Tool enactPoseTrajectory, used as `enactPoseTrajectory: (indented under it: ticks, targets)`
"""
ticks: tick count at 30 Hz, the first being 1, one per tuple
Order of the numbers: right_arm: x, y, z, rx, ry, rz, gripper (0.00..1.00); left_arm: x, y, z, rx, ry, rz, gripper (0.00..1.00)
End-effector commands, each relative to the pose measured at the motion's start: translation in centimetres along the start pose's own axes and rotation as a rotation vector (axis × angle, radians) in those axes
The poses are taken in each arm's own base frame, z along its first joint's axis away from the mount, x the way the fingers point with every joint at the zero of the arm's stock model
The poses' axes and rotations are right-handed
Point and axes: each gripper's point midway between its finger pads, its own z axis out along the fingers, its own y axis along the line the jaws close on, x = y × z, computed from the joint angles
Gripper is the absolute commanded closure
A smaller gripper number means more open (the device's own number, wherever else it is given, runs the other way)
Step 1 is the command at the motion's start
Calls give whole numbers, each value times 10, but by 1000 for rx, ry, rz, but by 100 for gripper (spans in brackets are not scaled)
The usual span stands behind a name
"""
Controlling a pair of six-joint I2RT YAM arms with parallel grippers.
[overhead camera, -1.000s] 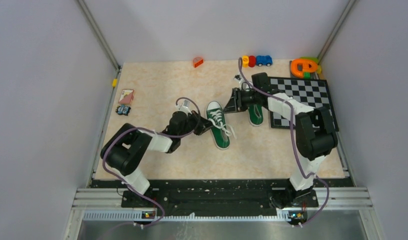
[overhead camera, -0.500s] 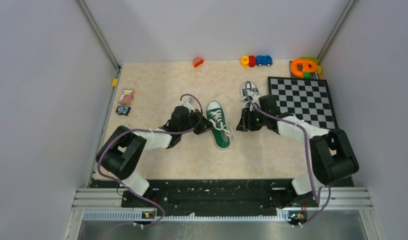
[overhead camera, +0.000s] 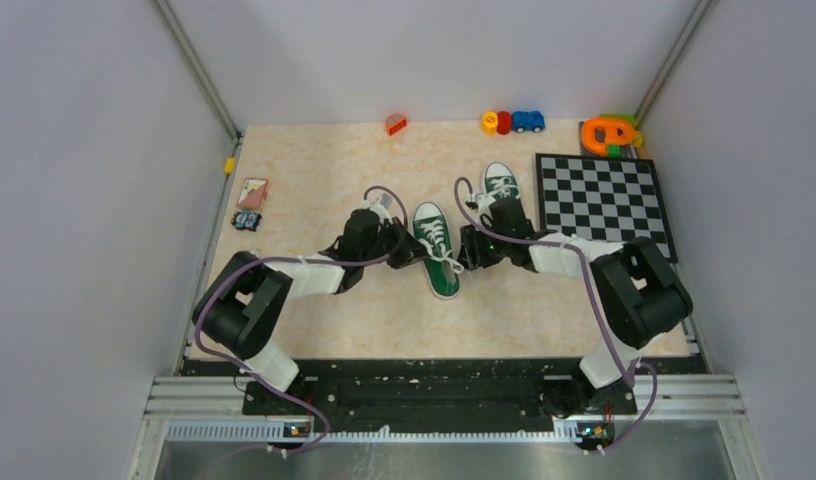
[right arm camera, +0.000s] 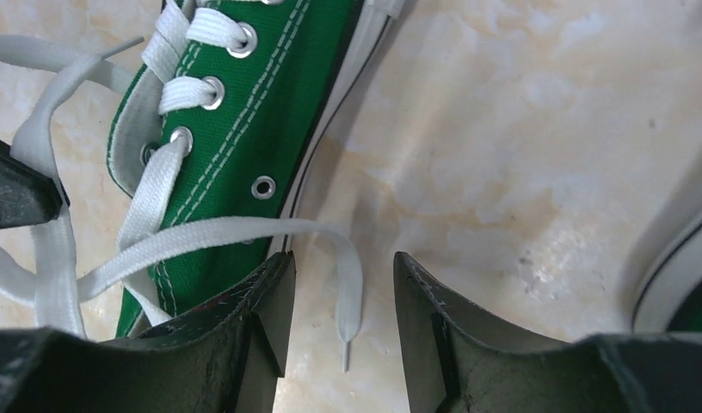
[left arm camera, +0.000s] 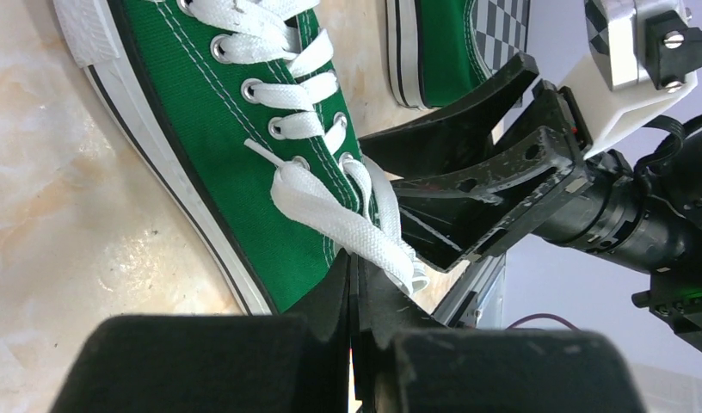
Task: Tie the shoes
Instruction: Tie the shoelace on the shoe.
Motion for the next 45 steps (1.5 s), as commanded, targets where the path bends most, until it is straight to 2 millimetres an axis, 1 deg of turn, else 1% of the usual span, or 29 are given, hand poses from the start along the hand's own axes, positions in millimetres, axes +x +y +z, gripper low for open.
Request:
enactPoseTrajectory:
  ticks: [1, 3, 7, 9, 11, 14, 15, 17, 19, 23, 27, 28, 30, 33, 36, 37, 39, 41, 43, 45]
  targets:
    - [-29, 10, 10, -29, -75, -66, 53, -12, -16, 2, 41, -10, 47, 100]
    - [-29, 7, 14, -8, -63, -59, 55, -11, -17, 3, 40, 2, 51, 100]
    - [-31, 4, 23, 34, -43, -60, 67, -9, -22, 2, 55, 38, 49, 100]
    - [-36, 1, 21, 60, -51, -43, 80, -8, -23, -1, 39, 62, 60, 100]
    - [-44, 3, 16, 65, -71, -38, 99, -7, -22, -6, 5, 89, 91, 100]
    - [-62, 6, 4, 77, -125, -30, 100, -6, -18, -16, -70, 147, 146, 100]
    - [-62, 5, -1, 89, -121, -20, 100, -6, -15, -20, -105, 167, 168, 100]
    - [-71, 3, -9, 125, -136, 4, 100, -7, -12, -27, -164, 209, 216, 100]
    - [-72, -5, -15, 174, -116, 42, 100, -6, -5, -35, -235, 263, 284, 100]
    - [-76, -9, -21, 195, -93, 62, 100, -8, 17, -60, -452, 349, 382, 100]
    - [-82, -12, -25, 213, -92, 64, 100, -9, 25, -76, -578, 437, 432, 100]
    - [-82, -15, -26, 223, -88, 68, 100, -7, 28, -83, -622, 470, 440, 100]
    - [-85, -19, -28, 232, -89, 76, 100, -9, 28, -89, -666, 507, 467, 100]
    - [-85, -25, -31, 237, -88, 88, 100, -9, 26, -88, -654, 544, 495, 100]
    - [-86, -33, -34, 252, -90, 102, 100, -9, 31, -95, -712, 589, 532, 100]
    - [-87, -36, -35, 257, -93, 108, 100, -11, 34, -100, -747, 596, 537, 100]
    - [-90, -44, -39, 276, -99, 126, 100, -21, 37, -105, -810, 545, 538, 100]
    - [-96, -53, -45, 299, -116, 152, 100, -31, 32, -100, -772, 476, 527, 100]
    - [-103, -64, -54, 329, -140, 180, 100, -36, 24, -90, -689, 436, 508, 100]
    - [-110, -71, -63, 347, -165, 195, 100, -47, 18, -79, -627, 376, 505, 100]
